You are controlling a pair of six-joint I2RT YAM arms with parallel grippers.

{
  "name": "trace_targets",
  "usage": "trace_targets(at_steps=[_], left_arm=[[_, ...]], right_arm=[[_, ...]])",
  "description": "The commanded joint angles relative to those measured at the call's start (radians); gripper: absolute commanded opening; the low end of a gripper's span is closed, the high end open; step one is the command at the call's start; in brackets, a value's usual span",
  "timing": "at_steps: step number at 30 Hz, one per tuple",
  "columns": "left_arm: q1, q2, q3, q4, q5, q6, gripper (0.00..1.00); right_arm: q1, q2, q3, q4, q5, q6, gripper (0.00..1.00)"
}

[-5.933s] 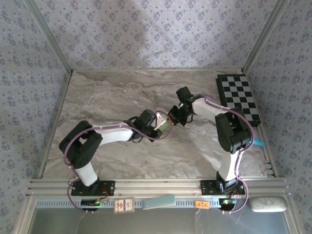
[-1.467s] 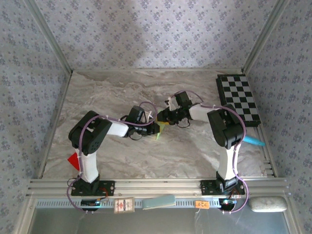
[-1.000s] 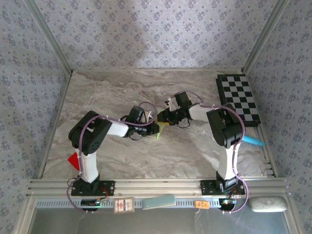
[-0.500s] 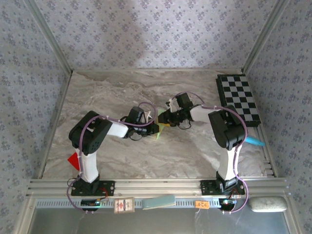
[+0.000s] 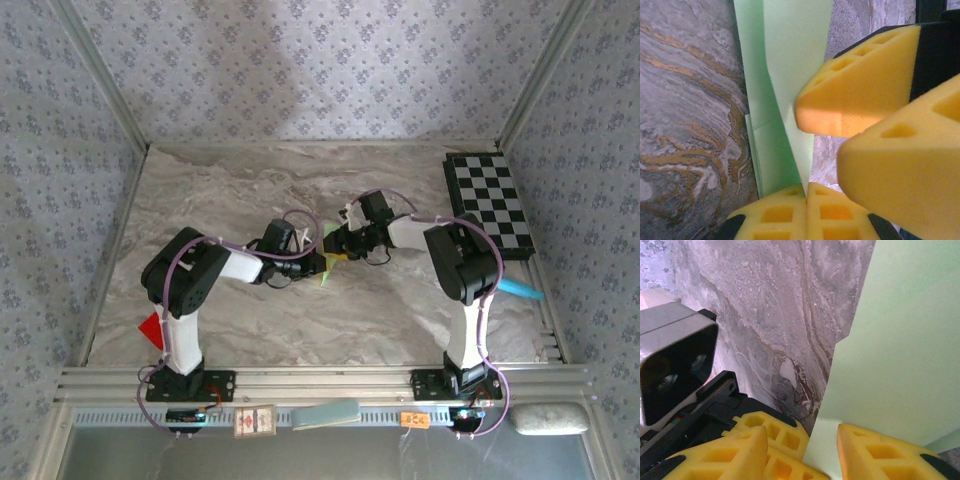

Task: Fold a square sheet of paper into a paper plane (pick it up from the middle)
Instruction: Fifth fold the wing at the center of the table.

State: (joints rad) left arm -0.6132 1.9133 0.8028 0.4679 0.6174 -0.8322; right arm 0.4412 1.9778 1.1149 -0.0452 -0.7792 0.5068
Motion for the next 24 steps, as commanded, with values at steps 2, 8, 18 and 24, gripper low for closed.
trace_targets(at_steps=[2, 8, 18, 24], left_arm=[[0.002, 0.043, -0.02, -0.055, -0.036, 0.007, 0.0], [0.002, 0.037, -0.019, -0.059, -0.036, 0.008, 0.03], [0.002, -0.035, -0.025, -0.104, -0.05, 0.015, 0.16], [0.002, -0.113, -0.062, -0.158, -0.085, 0.021, 0.2]], right_arm=[[0.004, 0.028, 0.028, -0.021, 0.003, -0.019, 0.43], [0.003, 0.042, 0.033, -0.047, 0.025, -0.022, 0.43], [0.002, 0.053, 0.055, -0.108, 0.074, -0.03, 0.42], [0.003, 0.065, 0.068, -0.128, 0.083, -0.027, 0.42]])
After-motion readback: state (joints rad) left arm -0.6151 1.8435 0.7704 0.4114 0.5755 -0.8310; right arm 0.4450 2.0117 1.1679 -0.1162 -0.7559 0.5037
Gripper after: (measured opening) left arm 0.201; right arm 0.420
